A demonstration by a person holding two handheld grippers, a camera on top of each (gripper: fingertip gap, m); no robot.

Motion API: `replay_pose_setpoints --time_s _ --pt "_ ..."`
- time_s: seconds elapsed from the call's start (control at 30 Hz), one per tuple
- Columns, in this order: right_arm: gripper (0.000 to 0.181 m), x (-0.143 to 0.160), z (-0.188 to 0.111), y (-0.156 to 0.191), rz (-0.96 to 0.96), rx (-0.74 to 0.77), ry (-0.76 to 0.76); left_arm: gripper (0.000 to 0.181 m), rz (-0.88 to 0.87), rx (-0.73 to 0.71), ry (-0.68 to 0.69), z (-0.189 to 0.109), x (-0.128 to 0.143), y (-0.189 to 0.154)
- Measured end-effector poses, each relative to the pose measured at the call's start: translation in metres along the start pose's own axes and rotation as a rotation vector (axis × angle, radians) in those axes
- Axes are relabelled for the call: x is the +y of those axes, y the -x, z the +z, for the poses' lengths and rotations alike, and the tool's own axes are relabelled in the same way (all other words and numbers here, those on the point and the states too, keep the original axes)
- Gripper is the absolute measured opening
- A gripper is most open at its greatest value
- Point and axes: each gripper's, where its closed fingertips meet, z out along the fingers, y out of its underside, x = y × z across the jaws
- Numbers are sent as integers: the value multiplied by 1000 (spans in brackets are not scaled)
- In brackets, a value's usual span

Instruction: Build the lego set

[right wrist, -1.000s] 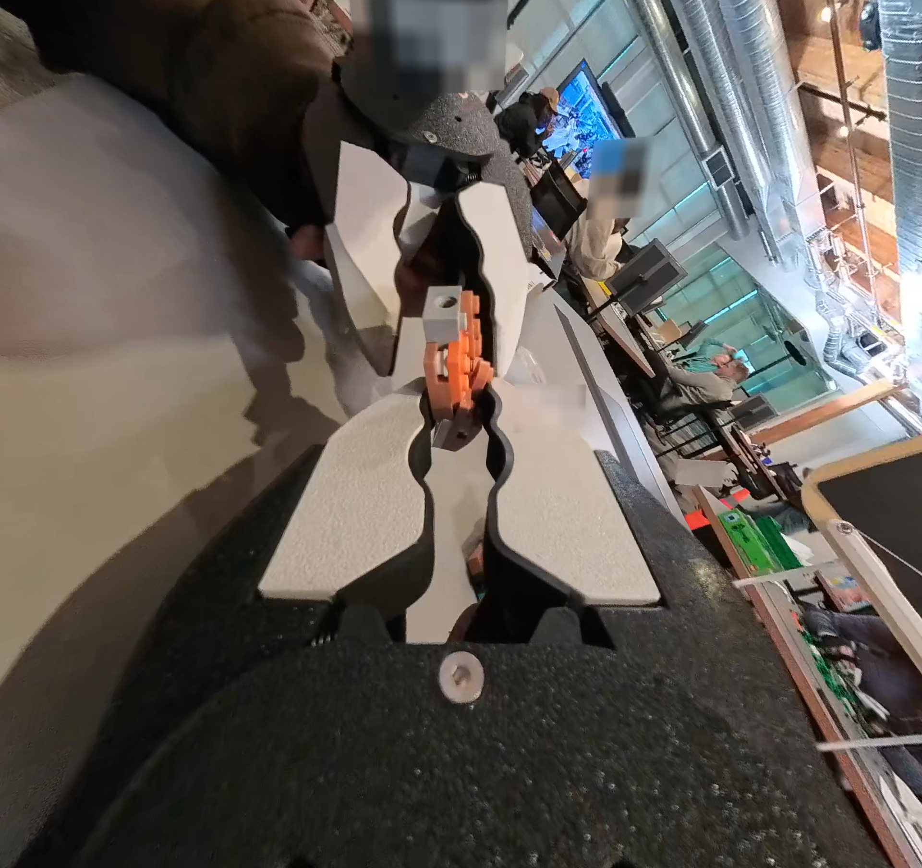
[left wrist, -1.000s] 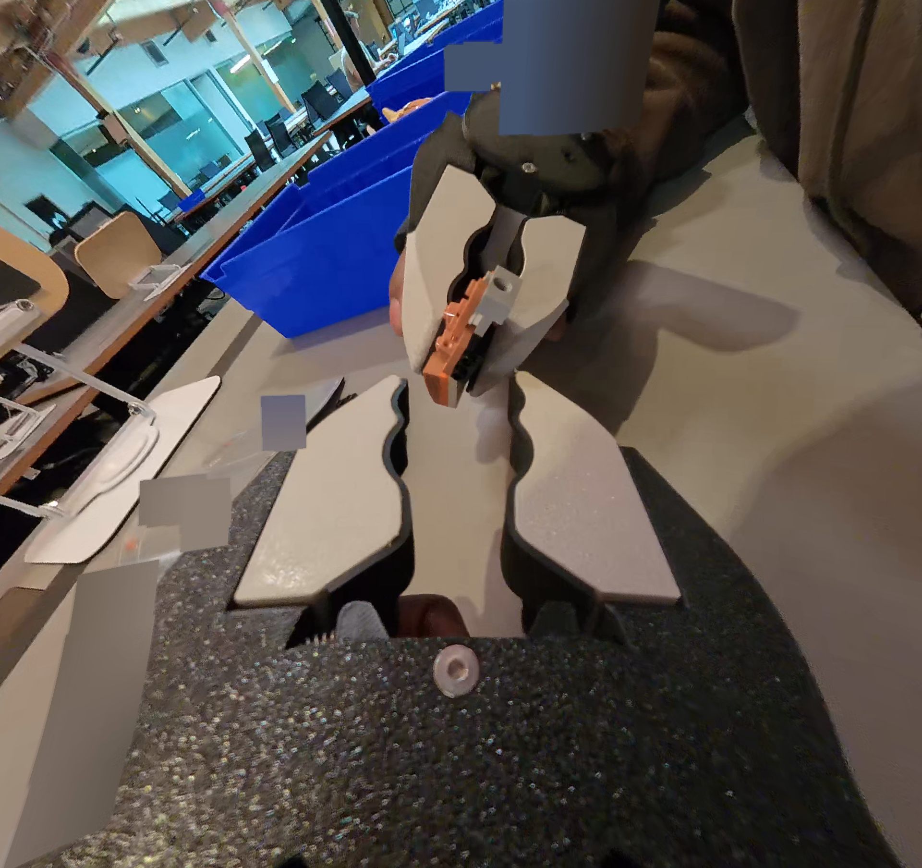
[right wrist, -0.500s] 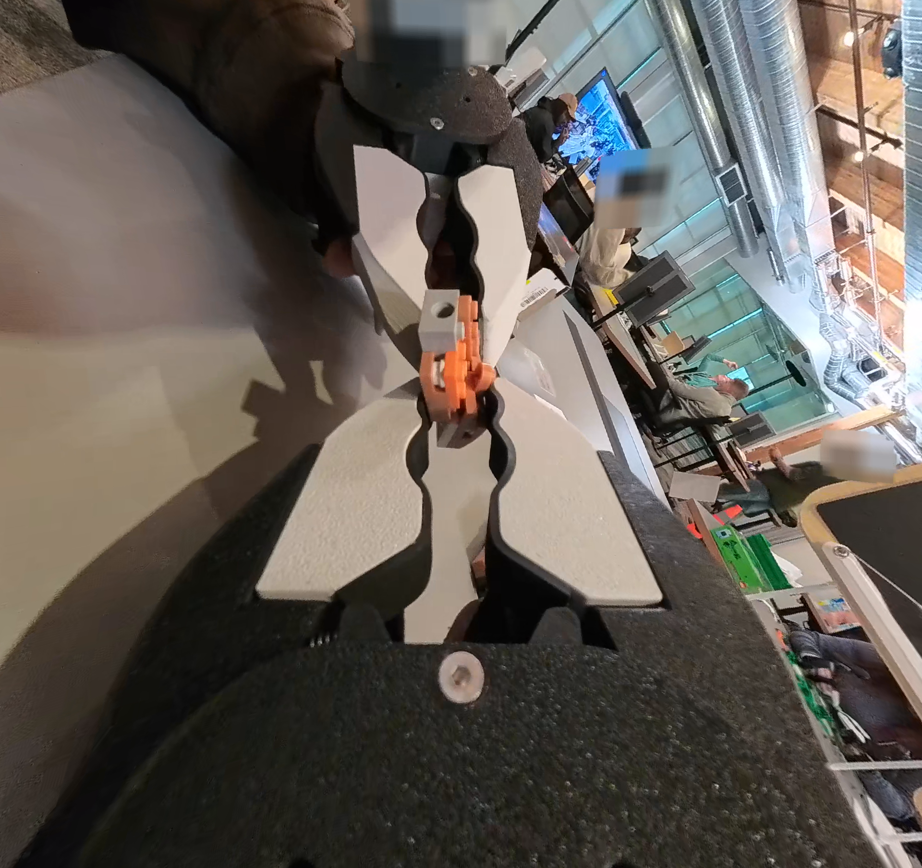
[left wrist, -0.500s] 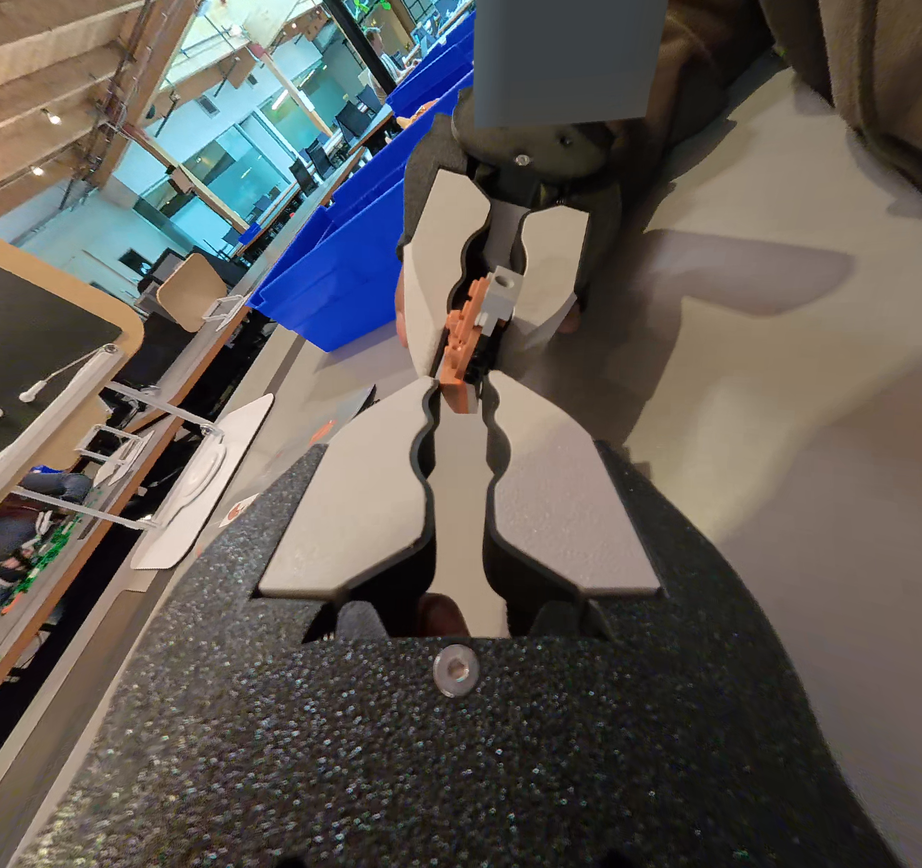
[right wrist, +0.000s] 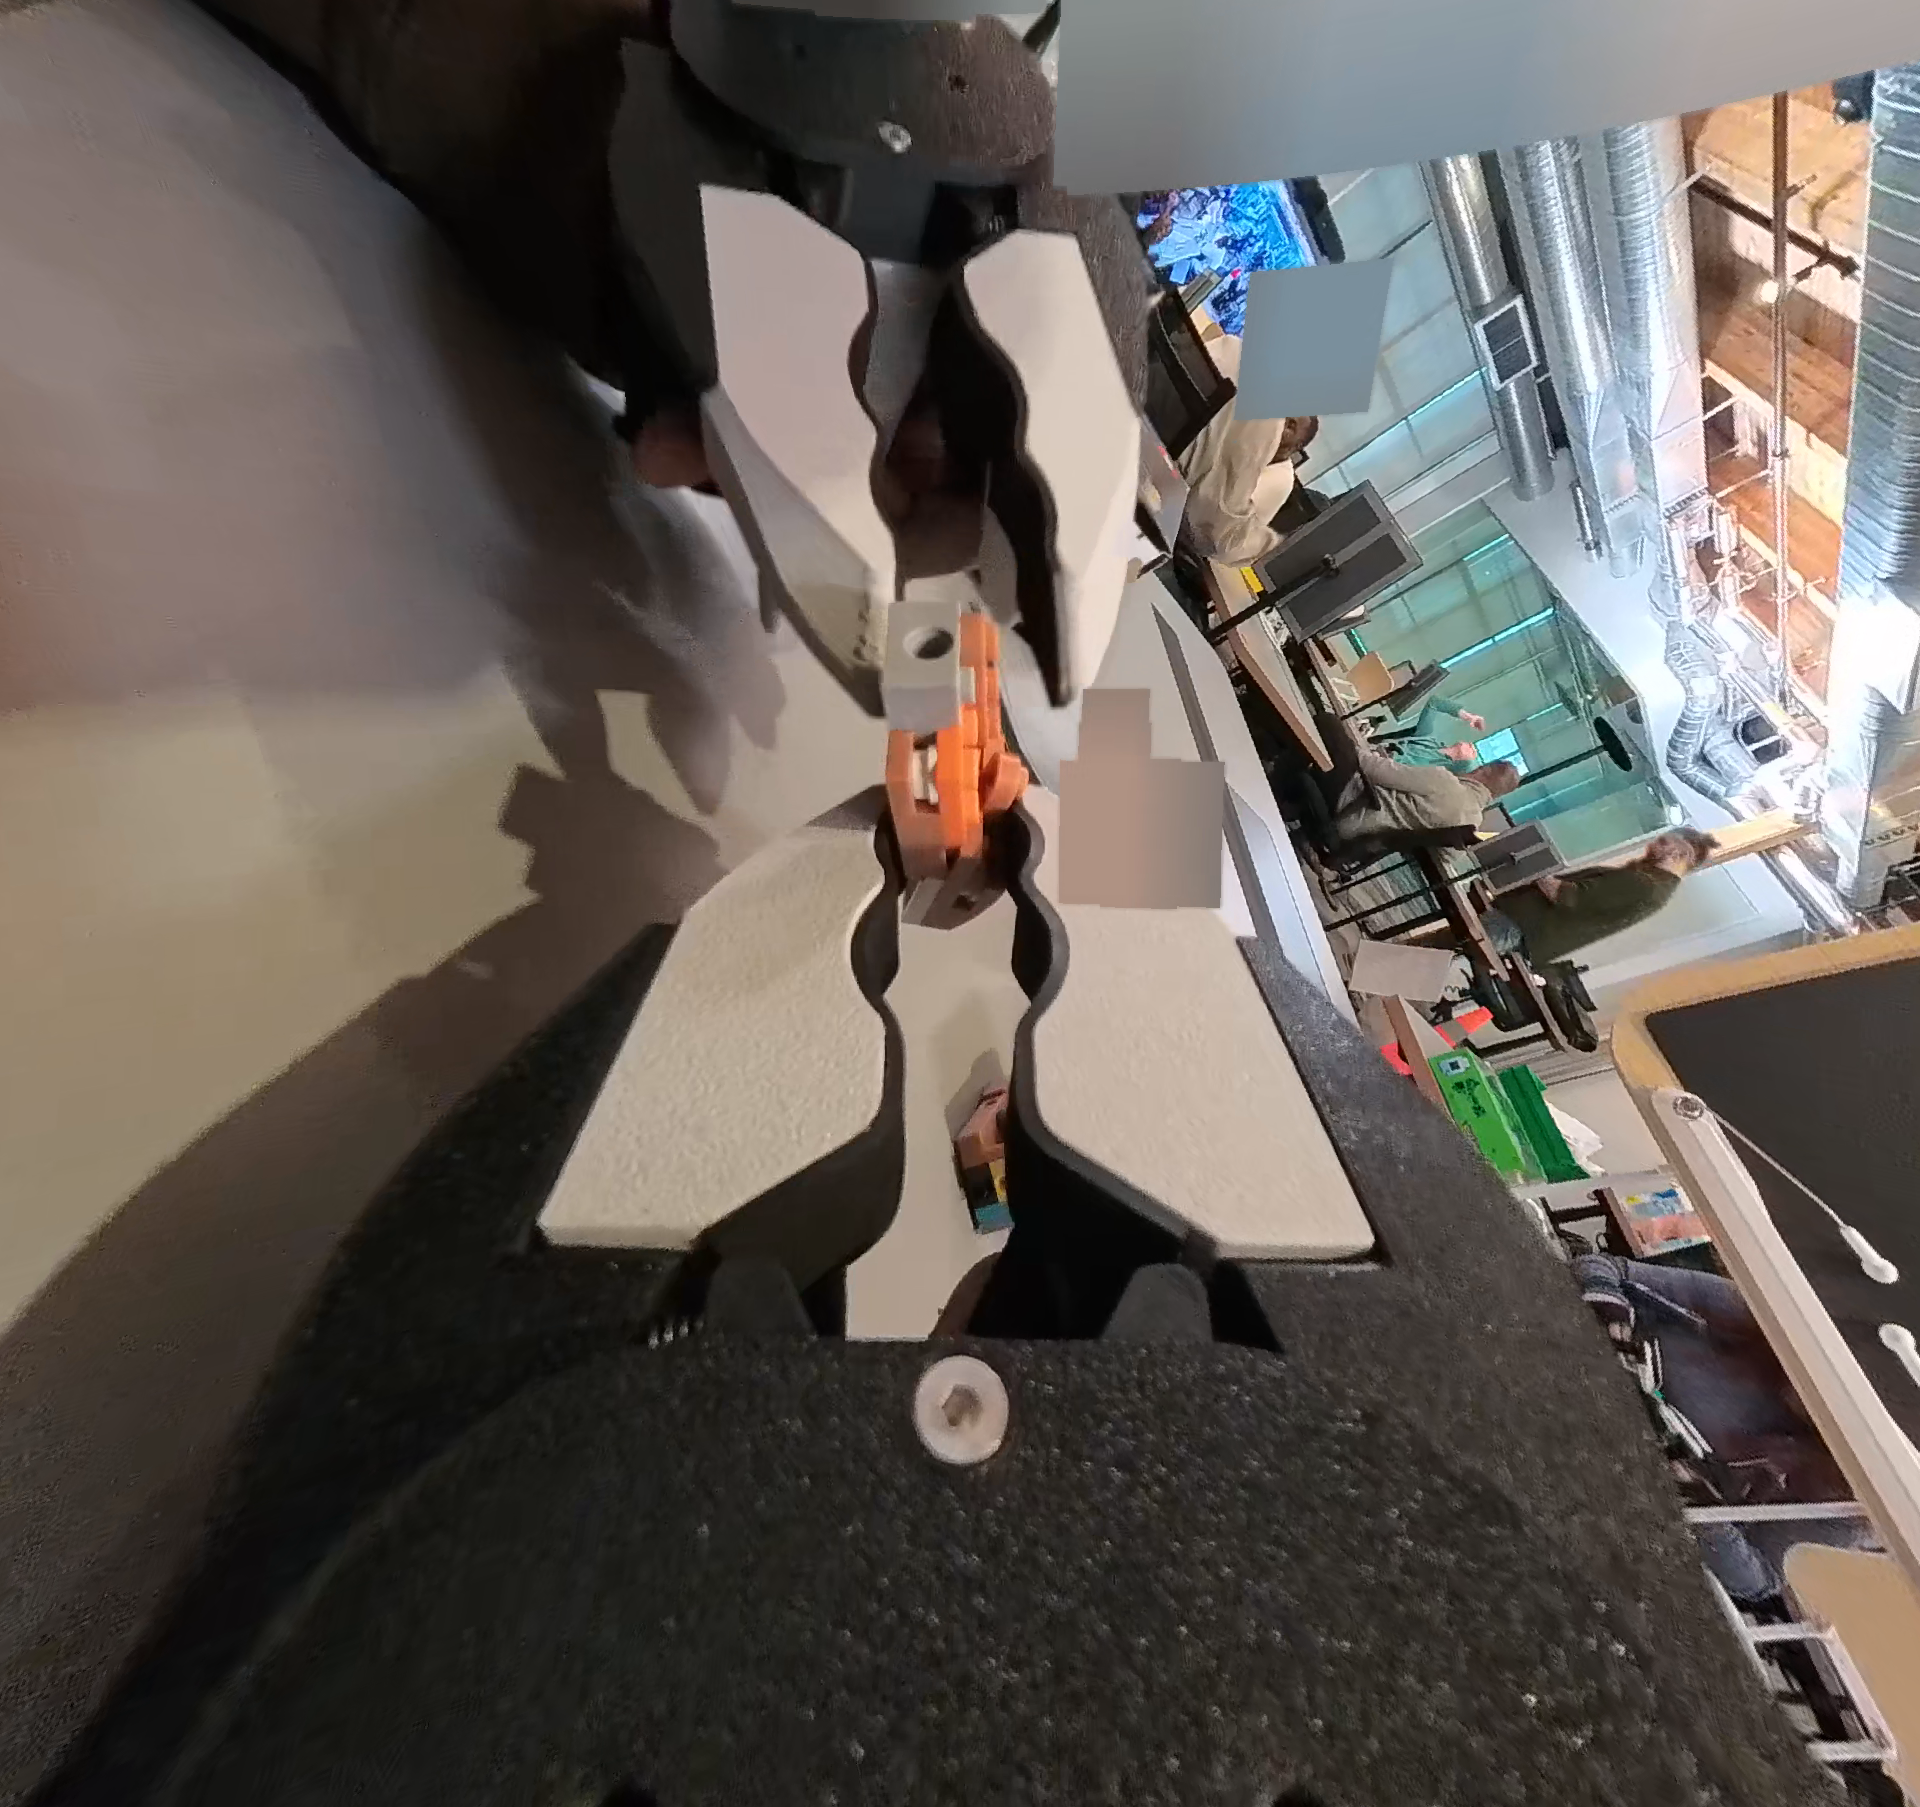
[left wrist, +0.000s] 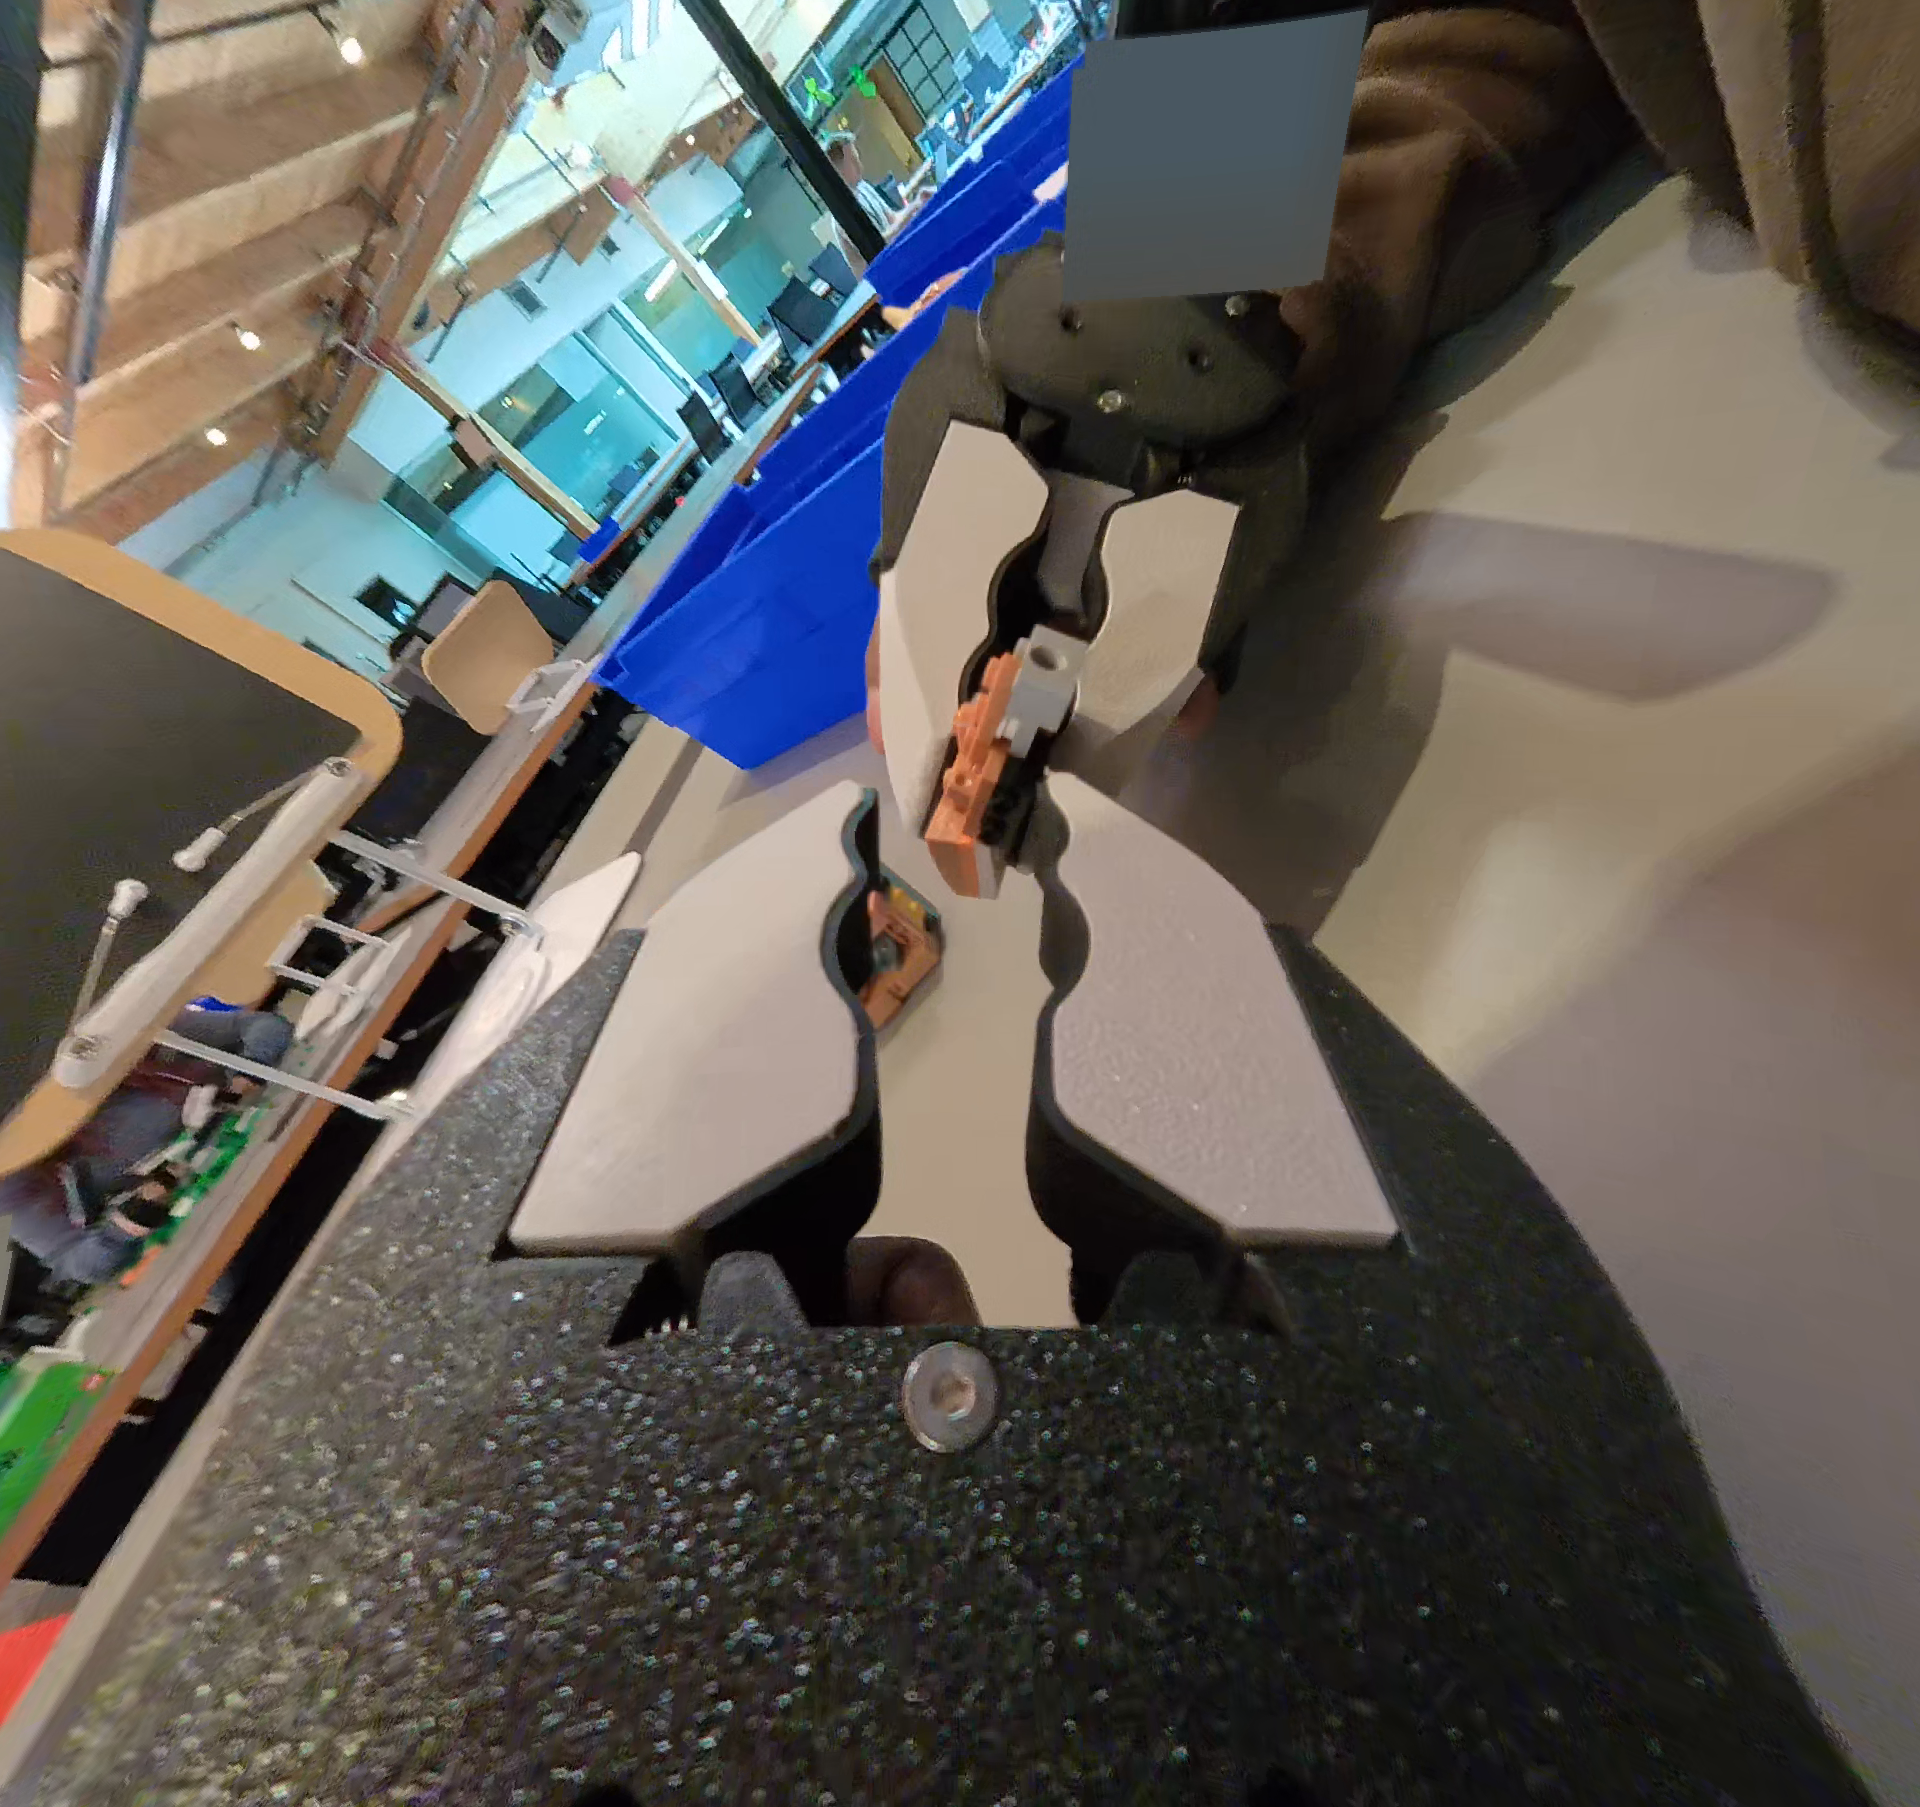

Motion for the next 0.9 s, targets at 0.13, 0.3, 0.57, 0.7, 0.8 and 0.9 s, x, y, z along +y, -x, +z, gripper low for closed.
replay_pose_setpoints --time_s 0.13,0.3,0.57,0.7,0.8,0.9 --pt "16 1 1 1 10 -9 8 24 120 -21 25 3 -1 -4" --pt "16 3 2 5 -5 -27 22 16 209 -13 54 7 0 -12" --pt "17 8 3 8 -94 -14 54 15 184 12 93 8 7 -14" --pt "17 10 3 10 -156 -6 70 15 171 21 100 9 9 -16" --pt "17 9 2 8 -152 2 70 15 164 9 94 9 7 -14" --pt "17 9 2 5 -153 14 70 16 173 -11 87 10 6 -13"
